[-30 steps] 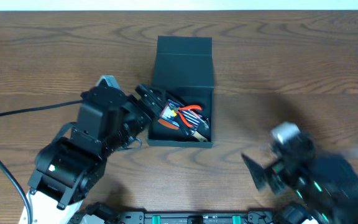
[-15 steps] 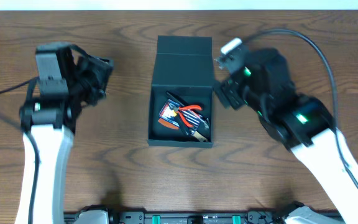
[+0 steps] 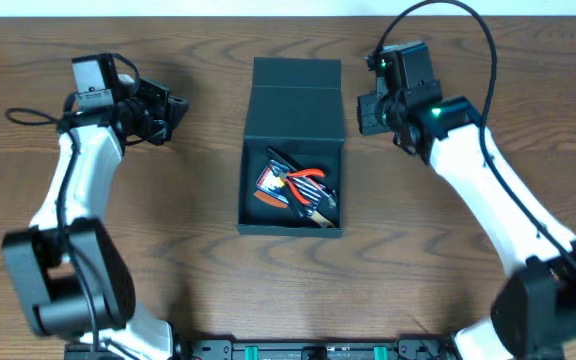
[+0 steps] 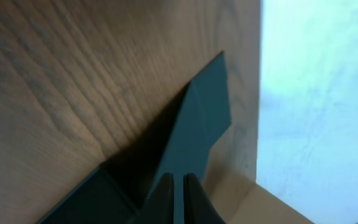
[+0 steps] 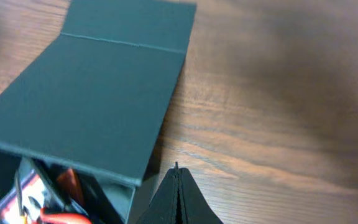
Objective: Pack container
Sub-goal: 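Grip the raised lid edges with both grippers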
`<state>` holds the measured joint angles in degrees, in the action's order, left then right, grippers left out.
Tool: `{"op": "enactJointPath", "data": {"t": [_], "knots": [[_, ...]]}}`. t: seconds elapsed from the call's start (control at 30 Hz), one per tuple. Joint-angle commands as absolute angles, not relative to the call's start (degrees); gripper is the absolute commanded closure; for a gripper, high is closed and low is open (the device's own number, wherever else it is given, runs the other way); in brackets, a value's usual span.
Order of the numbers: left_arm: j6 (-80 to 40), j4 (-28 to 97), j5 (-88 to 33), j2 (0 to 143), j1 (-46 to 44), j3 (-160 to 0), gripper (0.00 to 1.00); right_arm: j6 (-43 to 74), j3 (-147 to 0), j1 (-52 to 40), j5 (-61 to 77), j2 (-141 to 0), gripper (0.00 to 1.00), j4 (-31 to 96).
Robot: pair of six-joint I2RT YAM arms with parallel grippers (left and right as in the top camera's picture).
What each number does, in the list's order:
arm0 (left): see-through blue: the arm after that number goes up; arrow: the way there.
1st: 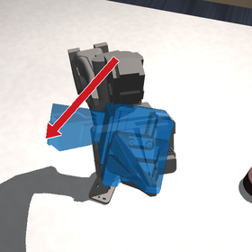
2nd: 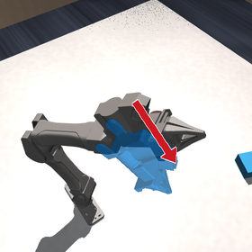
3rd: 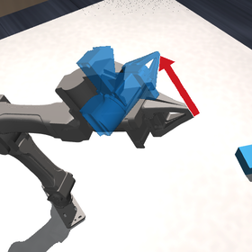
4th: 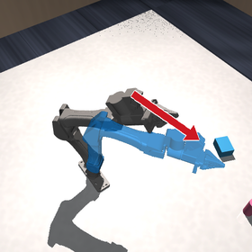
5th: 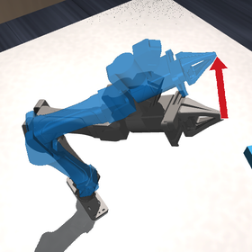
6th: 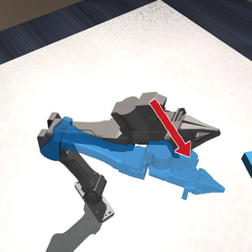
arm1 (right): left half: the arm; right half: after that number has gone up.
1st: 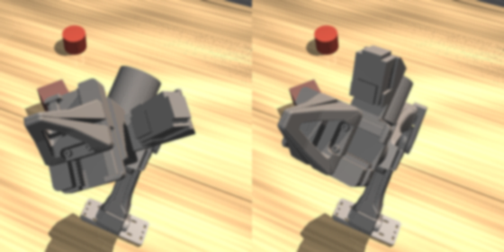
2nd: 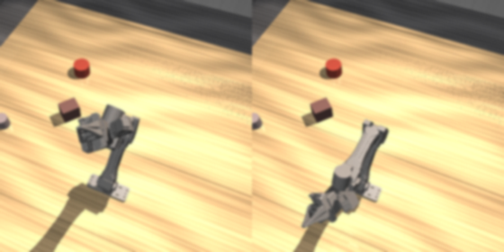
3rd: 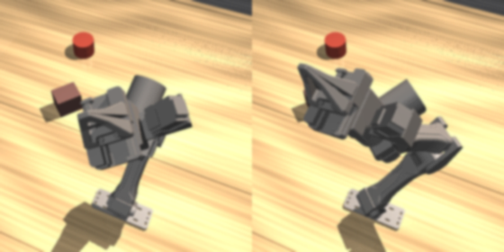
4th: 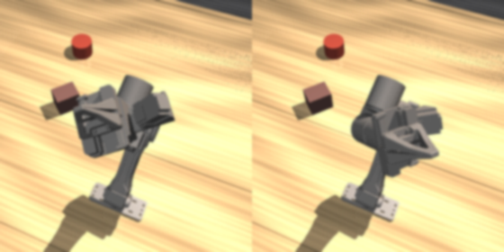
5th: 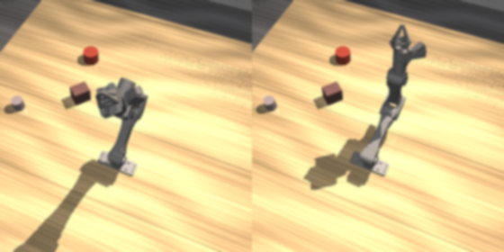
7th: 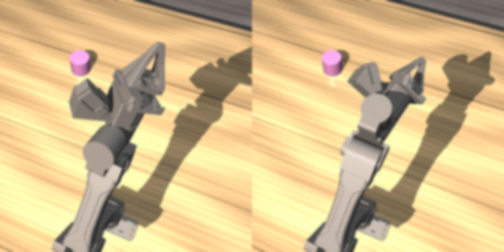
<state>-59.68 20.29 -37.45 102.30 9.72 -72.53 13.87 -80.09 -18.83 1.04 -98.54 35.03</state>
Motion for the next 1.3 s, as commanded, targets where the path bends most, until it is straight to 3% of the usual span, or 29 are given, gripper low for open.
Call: {"op": "enactJointPath", "data": {"t": [0.0, 0.37, 1.27], "knots": [[-60.99, 19.97, -41.12, 106.43, 9.89, -72.66, 0.94, 23.35, -80.99, -16.62, 7.79, -102.78, 0.99, 34.44], [-61.80, 17.26, -45.60, 116.60, 8.36, -74.63, 0.94, 31.31, -80.99, -14.55, 17.02, -114.56, 0.99, 31.44], [-66.13, 5.08, -48.97, 123.59, -1.19, -74.72, 0.95, 32.49, -80.97, -14.59, 24.27, -123.79, 0.99, 21.10]]}}
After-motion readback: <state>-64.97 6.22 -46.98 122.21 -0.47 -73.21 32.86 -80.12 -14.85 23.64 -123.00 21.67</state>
